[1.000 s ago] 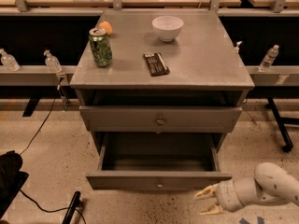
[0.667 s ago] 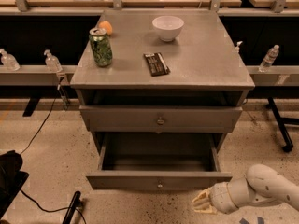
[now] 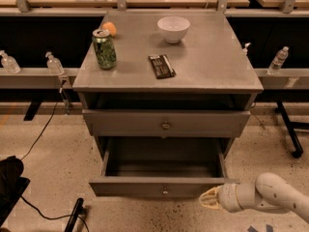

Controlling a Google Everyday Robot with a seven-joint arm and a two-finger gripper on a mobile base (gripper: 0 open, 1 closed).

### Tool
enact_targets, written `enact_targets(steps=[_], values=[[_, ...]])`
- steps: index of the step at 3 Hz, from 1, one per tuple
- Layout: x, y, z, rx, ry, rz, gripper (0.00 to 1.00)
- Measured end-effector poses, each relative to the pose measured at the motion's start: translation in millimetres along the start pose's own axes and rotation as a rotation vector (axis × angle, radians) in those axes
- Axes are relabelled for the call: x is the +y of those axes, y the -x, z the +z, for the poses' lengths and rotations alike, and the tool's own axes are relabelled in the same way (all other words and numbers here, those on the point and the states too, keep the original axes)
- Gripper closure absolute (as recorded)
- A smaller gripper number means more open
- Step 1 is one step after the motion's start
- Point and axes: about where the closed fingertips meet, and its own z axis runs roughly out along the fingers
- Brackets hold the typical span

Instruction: Close middle drawer

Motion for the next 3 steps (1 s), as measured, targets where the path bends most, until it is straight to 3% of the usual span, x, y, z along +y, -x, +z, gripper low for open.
enact_targets(steps=[1,2,3], values=[[-33,-27,17,0.020,-0.099,-0.001,1.00],[-33,-27,18,0.020,-0.100,-0.001,1.00],[-63,-27,32,0.021,-0.149,-0.008,1.00]])
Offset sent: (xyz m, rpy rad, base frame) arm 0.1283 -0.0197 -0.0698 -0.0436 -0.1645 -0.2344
